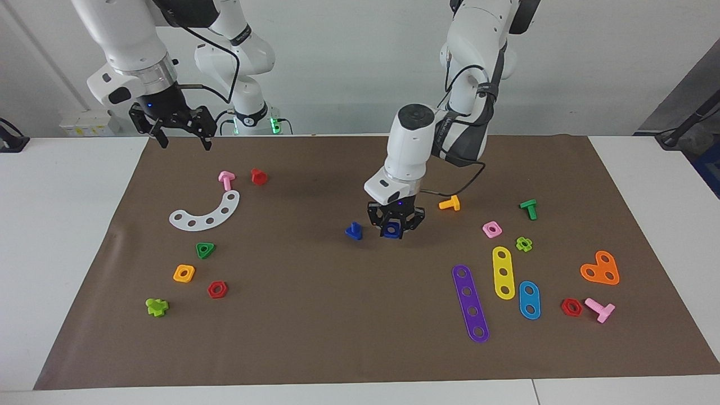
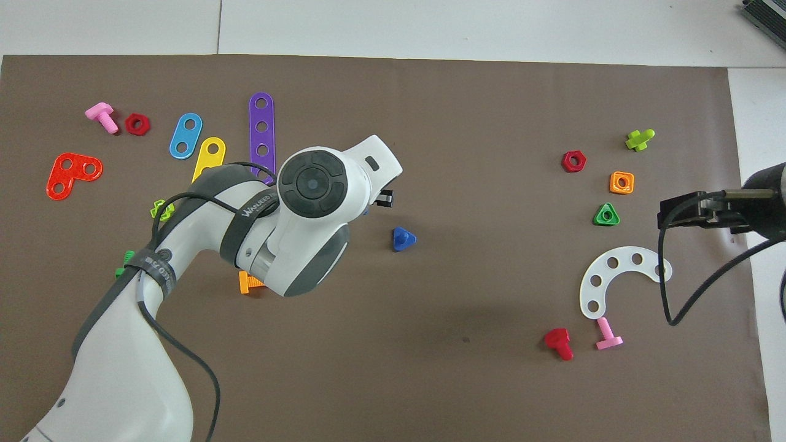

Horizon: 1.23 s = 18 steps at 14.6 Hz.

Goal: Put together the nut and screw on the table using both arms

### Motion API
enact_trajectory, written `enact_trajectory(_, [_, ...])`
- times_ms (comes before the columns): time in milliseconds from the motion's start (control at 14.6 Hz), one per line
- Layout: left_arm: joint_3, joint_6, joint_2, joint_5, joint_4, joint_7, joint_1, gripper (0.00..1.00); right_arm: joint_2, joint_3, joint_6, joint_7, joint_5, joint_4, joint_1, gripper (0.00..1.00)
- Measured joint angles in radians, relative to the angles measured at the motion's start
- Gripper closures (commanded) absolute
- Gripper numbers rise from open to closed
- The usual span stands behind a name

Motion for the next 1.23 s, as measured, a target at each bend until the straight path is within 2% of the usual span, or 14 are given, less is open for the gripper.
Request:
enact_trajectory(410, [-0.004, 0.01, 0.033, 0.016, 0.008, -0.067, -0.073, 1.0, 0.0, 0.0, 0.0, 0.0, 0.0, 0.0, 0.0, 0.0])
enact_trajectory(1231, [-0.008, 0.074, 0.056, 0.019, -0.023, -0.074, -0.094, 1.0, 0.0, 0.0, 0.0, 0.0, 0.0, 0.0, 0.0, 0.0])
